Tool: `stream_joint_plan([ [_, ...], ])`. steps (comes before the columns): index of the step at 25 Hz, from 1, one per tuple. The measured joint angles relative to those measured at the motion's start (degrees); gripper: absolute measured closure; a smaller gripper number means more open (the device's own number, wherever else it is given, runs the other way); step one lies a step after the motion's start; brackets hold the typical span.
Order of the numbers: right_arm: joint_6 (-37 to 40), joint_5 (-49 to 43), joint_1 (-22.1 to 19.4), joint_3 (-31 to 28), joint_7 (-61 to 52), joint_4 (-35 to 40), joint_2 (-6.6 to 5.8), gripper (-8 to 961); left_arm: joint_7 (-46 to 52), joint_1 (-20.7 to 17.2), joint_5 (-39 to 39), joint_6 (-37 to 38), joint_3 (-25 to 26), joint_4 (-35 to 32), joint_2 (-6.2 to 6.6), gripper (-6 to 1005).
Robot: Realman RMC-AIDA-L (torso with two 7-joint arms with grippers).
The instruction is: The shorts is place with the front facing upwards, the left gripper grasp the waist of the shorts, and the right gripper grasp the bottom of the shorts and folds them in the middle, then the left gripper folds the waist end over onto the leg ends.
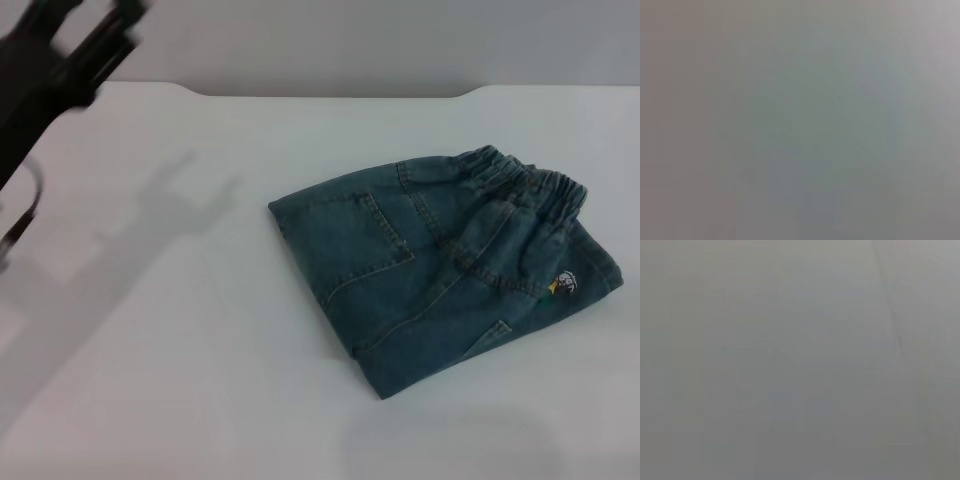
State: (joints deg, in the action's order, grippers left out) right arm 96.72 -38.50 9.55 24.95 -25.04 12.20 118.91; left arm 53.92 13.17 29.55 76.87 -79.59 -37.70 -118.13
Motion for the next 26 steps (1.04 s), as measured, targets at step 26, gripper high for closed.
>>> stream_joint_plan([
  [26,1.43,0.35,2.39,-1.52,10.21,-7.82,0.19,955,-4.14,-4.55,-2.97,9.57,4.65,10.17,0.02,159],
])
